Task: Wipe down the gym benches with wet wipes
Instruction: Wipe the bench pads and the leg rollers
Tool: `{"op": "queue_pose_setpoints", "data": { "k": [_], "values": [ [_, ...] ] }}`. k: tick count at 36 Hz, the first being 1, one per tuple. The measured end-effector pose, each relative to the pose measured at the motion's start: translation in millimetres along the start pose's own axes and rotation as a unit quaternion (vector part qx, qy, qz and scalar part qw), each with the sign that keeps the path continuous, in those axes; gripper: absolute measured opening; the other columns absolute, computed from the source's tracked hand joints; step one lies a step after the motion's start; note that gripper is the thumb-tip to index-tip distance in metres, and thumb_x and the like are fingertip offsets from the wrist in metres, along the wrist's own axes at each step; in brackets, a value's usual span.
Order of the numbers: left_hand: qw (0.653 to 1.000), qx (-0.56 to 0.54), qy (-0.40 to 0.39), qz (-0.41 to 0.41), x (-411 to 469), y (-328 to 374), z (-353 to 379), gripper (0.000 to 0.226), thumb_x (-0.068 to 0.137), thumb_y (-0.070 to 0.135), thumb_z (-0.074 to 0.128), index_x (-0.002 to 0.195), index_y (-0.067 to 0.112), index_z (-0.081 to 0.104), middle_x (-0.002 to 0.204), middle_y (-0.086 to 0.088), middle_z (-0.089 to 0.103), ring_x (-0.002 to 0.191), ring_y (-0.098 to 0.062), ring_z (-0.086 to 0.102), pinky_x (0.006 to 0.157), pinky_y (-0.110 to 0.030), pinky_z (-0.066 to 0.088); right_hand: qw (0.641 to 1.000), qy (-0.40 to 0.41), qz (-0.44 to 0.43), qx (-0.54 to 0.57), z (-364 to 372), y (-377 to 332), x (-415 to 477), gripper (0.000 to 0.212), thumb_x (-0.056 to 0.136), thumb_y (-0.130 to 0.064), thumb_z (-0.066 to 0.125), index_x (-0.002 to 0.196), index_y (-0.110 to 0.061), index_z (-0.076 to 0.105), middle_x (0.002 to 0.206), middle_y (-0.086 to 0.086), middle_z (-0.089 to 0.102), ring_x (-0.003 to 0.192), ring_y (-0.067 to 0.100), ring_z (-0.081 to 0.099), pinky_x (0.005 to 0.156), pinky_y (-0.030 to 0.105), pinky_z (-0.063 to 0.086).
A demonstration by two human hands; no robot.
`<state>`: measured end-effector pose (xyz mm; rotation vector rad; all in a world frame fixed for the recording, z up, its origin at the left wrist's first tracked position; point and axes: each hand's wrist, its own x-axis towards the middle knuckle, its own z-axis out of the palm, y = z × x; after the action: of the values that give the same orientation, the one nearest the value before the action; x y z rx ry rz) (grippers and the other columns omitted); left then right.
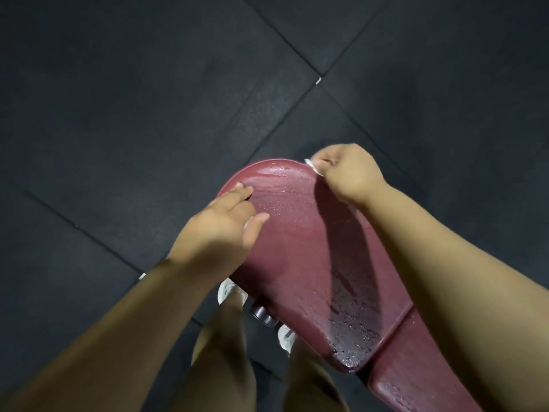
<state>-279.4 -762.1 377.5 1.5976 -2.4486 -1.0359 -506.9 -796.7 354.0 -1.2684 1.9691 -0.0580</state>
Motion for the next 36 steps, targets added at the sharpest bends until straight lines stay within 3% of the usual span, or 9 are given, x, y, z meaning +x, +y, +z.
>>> {"op": "queue_pose_setpoints", "data": {
  "k": [2,3,5,8,13,16,23,28,36],
  "values": [
    [1.0,-0.001,0.016,0.011,-2.8,-4.3,1.5,0.035,0.084,0.03,0.043,0.078,0.01,0.071,0.112,-0.006,0.069,0.107,-0.023,0.065,0.077,-0.034,0.054,0.999,-0.007,0.023,0.027,0.2,2.0,-1.3,0.036,0.092,-0.03,0.057,0.079,0.003,0.058,0.061,0.004,0.046,0.057,0.017,0.038,0.059,0.029,0.037],
    [1.0,-0.004,0.027,0.016,-4.1,-7.3,2.8,0.034,0.083,0.028,0.042,0.079,0.01,0.071,0.111,-0.007,0.069,0.105,-0.023,0.066,0.074,-0.034,0.055,0.999,-0.004,0.031,0.03,1.6,-1.4,-1.4,0.032,0.092,-0.026,0.057,0.086,0.005,0.061,0.065,0.009,0.056,0.06,0.023,0.047,0.062,0.031,0.043],
    [0.999,-0.019,0.035,0.017,-7.4,-12.7,4.8,0.034,0.081,0.023,0.042,0.086,0.008,0.072,0.111,-0.009,0.069,0.103,-0.026,0.066,0.074,-0.037,0.056,0.999,0.012,0.031,0.012,7.1,-13.0,0.7,0.019,0.091,-0.015,0.055,0.093,0.0,0.067,0.091,0.013,0.071,0.088,0.026,0.065,0.076,0.031,0.05],
    [0.999,-0.023,0.043,0.007,-13.4,-20.9,6.4,0.028,0.077,0.014,0.054,0.097,0.007,0.072,0.113,-0.009,0.069,0.104,-0.026,0.066,0.08,-0.041,0.052,0.999,0.036,0.025,-0.005,17.7,-39.7,6.9,0.026,0.089,-0.005,0.05,0.102,-0.013,0.071,0.107,0.002,0.071,0.103,0.019,0.063,0.082,0.019,0.045],
    [0.998,-0.041,0.046,-0.022,-24.3,-35.4,3.8,0.03,0.075,0.018,0.058,0.1,0.009,0.072,0.114,-0.005,0.068,0.1,-0.021,0.068,0.077,-0.036,0.054,0.997,-0.009,-0.029,-0.065,38.6,-85.2,28.6,0.021,0.078,0.001,0.048,0.078,-0.012,0.066,0.088,0.003,0.07,0.086,0.022,0.065,0.075,0.029,0.053],
    [0.998,-0.035,0.035,-0.027,-30.3,-45.1,0.1,0.036,0.08,0.026,0.048,0.098,0.008,0.072,0.11,-0.004,0.07,0.091,-0.018,0.07,0.072,-0.025,0.055,0.975,-0.105,-0.113,-0.158,55.2,-118.0,28.3,0.024,0.079,0.003,0.05,0.085,-0.007,0.07,0.09,0.009,0.072,0.087,0.028,0.066,0.078,0.037,0.055],
    [0.998,-0.018,0.013,-0.057,-46.1,-65.8,-9.3,0.014,0.071,0.011,0.064,0.083,0.006,0.07,0.086,-0.007,0.069,0.067,-0.028,0.068,0.052,-0.037,0.057,0.956,-0.18,-0.171,-0.158,72.9,-126.5,14.0,0.024,0.081,-0.003,0.05,0.083,-0.019,0.067,0.082,-0.005,0.07,0.084,0.017,0.065,0.079,0.033,0.053],
    [0.989,0.02,-0.077,-0.121,-49.5,-68.1,-20.9,0.023,0.093,0.02,0.052,0.11,0.01,0.064,0.115,-0.005,0.058,0.1,-0.029,0.059,0.08,-0.037,0.049,0.954,-0.187,-0.201,-0.123,59.0,-124.7,1.1,0.018,0.085,-0.009,0.058,0.083,-0.026,0.066,0.076,-0.012,0.068,0.078,0.004,0.061,0.079,0.025,0.05],
    [0.986,0.063,-0.117,-0.101,-48.7,-51.4,-58.6,0.024,0.096,0.025,0.045,0.108,0.012,0.061,0.108,-0.004,0.056,0.097,-0.028,0.058,0.079,-0.037,0.048,0.956,-0.184,-0.171,-0.154,17.2,-107.9,-33.3,0.02,0.08,-0.007,0.051,0.079,-0.024,0.061,0.066,-0.007,0.068,0.065,0.014,0.063,0.072,0.03,0.052]
  ]
}}
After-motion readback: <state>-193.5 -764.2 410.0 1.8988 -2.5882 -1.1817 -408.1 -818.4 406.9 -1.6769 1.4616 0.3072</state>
